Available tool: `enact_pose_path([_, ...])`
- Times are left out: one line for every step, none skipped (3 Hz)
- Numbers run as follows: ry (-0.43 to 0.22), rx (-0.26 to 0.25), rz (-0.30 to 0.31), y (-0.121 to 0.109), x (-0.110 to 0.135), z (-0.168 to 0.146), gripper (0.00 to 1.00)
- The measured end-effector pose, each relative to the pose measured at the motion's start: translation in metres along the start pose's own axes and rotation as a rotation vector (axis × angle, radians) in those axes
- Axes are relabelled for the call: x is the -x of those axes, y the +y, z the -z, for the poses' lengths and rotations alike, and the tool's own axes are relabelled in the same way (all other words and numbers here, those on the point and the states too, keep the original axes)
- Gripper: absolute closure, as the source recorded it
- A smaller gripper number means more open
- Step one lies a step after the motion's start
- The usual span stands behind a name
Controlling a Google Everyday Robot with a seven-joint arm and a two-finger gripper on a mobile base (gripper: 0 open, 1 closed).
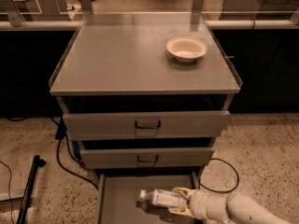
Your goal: Pick blue plastic bottle from bottom drawer and place on counter
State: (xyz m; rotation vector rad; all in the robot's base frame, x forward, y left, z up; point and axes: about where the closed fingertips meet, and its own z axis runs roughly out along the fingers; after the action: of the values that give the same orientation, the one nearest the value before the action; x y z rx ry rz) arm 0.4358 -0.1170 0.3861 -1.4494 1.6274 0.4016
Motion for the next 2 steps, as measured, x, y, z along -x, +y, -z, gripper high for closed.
enact_pose_path([0.038, -0.021, 0.022, -0.038, 0.047, 0.043, 1.00])
enact_pose_path([0.052, -0.054, 0.046, -0.082, 0.094, 0.087, 1.00])
